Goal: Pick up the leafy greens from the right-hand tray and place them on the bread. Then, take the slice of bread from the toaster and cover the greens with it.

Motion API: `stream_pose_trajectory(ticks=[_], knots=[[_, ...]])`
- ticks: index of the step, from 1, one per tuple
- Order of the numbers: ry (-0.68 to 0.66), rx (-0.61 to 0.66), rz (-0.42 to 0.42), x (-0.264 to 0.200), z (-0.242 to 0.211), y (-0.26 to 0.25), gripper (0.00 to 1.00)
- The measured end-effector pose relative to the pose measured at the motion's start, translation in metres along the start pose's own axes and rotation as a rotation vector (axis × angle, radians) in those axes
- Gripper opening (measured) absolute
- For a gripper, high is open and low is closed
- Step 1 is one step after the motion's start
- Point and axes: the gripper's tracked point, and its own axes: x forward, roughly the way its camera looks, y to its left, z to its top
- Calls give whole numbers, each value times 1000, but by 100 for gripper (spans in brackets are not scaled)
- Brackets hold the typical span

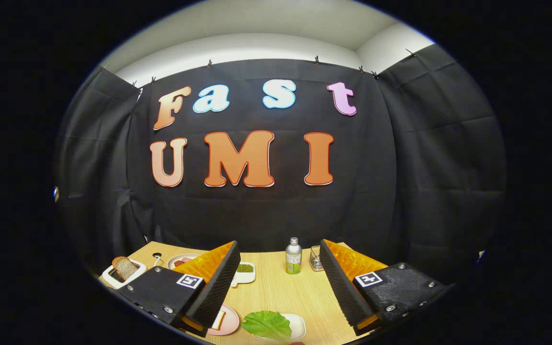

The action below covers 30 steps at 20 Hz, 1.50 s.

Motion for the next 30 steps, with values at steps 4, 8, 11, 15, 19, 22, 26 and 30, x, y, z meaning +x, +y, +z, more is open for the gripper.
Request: stream_pose_trajectory(ticks=[4,8,11,15,19,22,26,30], knots=[[85,22,12,12,-50,-4,99],[150,53,42,24,-87,-1,99],[180,44,69,30,-108,3,99],[255,18,102,36,-147,12,100],[346,-16,133,40,-191,20,100],[418,-33,151,40,-222,22,100],[507,-46,157,38,-260,22,100],[588,-62,177,35,-291,24,100]])
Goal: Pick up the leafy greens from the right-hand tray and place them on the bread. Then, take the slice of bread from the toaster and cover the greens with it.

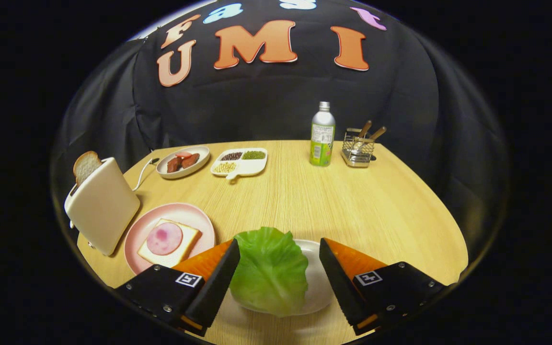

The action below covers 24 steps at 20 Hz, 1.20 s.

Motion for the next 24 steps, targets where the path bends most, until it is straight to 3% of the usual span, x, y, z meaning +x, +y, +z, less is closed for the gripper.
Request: stream_pose_trajectory(ticks=[6,10,14,21,24], knots=[[84,-10,38,11,-28,7,100],[149,3,59,13,-45,12,93],[171,4,42,15,-48,9,80],[181,-26,-9,16,-51,-4,38],[177,-43,-14,16,-49,-2,28]])
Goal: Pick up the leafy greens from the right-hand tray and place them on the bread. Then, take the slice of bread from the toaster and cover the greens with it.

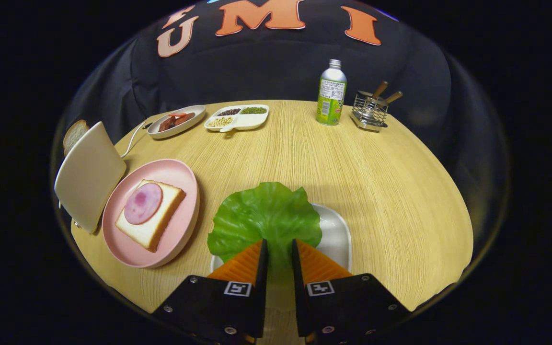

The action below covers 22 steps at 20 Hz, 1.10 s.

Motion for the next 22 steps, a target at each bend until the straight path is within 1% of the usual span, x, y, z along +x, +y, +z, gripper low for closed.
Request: stream_pose_trajectory(ticks=[1,2,3,4,5,7,10,22], knots=[[-1,5,-6,2,0,-2,21],[0,14,-14,1,1,-5,17],[1,29,-13,1,1,-6,9],[4,43,-11,2,3,-6,5],[5,56,-15,2,3,-8,3],[3,69,-38,-1,5,-15,1],[-18,98,-34,-10,14,-16,1],[-70,55,-59,-39,35,-19,1]])
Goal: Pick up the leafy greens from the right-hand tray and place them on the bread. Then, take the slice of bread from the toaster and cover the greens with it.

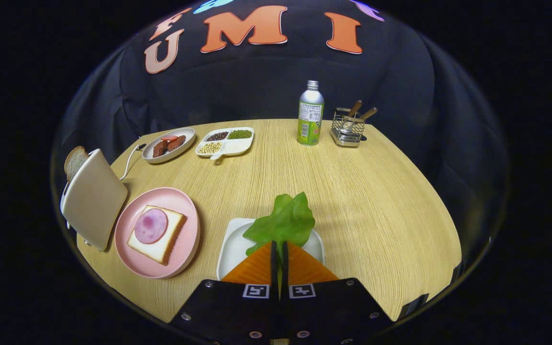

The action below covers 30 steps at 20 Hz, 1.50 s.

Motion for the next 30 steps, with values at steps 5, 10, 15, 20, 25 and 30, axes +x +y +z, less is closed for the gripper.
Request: stream_pose_trajectory(ticks=[5,10,15,20,25,30], knots=[[-39,-12,25,-20,24,16,1],[-81,-51,93,-35,53,64,1],[-82,-89,211,-41,64,136,1],[-47,-119,312,-37,56,202,1],[1,-123,323,-24,40,223,1],[94,-88,271,0,12,210,3]])
